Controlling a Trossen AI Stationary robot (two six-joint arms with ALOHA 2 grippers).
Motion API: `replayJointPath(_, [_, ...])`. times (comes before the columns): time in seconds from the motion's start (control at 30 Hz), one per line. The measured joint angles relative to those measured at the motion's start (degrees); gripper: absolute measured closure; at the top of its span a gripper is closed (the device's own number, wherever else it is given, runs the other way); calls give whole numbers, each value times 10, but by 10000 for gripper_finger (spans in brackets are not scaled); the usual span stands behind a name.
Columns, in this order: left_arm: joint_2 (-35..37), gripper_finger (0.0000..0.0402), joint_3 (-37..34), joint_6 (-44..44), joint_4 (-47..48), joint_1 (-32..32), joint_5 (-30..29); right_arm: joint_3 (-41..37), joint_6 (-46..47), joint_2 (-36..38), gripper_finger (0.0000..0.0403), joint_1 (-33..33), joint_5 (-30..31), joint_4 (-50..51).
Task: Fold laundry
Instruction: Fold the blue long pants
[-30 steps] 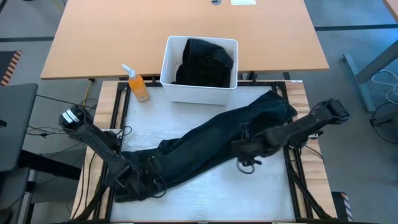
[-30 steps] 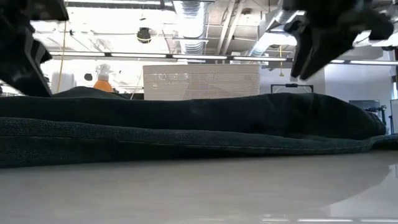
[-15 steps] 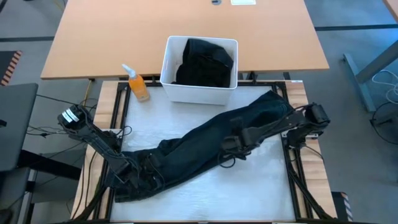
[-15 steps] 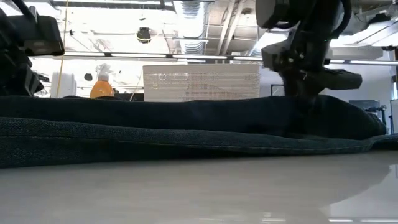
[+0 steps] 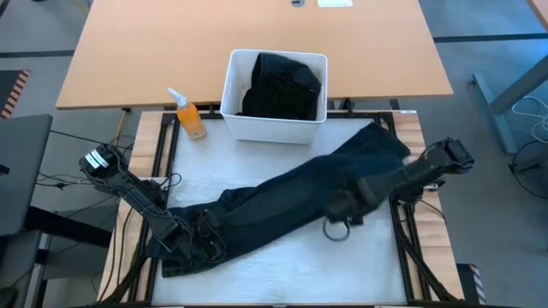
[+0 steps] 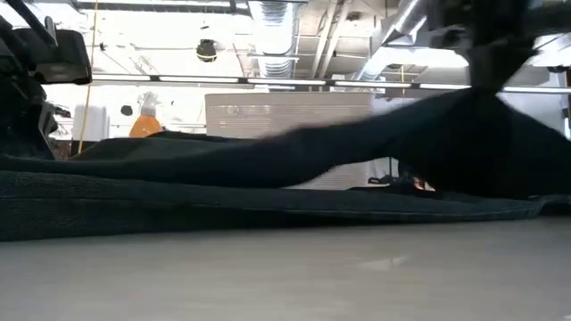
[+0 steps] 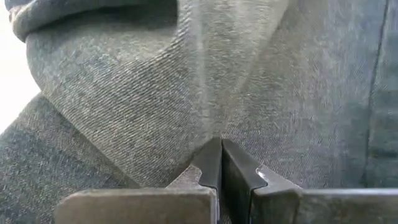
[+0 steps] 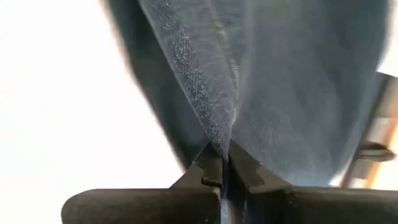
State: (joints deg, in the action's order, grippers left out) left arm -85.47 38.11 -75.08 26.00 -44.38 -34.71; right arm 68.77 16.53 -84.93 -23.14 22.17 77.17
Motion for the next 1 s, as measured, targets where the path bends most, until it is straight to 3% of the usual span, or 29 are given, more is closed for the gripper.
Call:
replayJointPath(0.13, [0, 401, 0, -9, 0, 0, 26, -39, 43, -30, 371, -49, 5, -63])
replayJointPath(0.33, [0, 401, 0, -50, -3, -9, 77, -71, 45, -103, 276, -33, -1, -147])
replayJointPath(0.5, [0, 401, 0, -143, -3, -41, 129, -28, 12, -126, 211, -9, -73, -61])
replayJointPath(0.63, [1, 401, 1, -200, 0, -68, 165, 12, 15, -78, 192, -1, -76, 6])
replayJointPath(0.77, [2, 401, 2, -231, 7, -86, 193, 14, 70, 13, 193, 37, -86, 13])
replayJointPath(0.87, [2, 401, 2, -247, 23, -97, 208, -10, 108, 80, 197, 99, -116, 16])
replayJointPath(1.0, [2, 401, 2, -253, 33, -102, 215, -65, 174, 145, 198, 225, -101, -15])
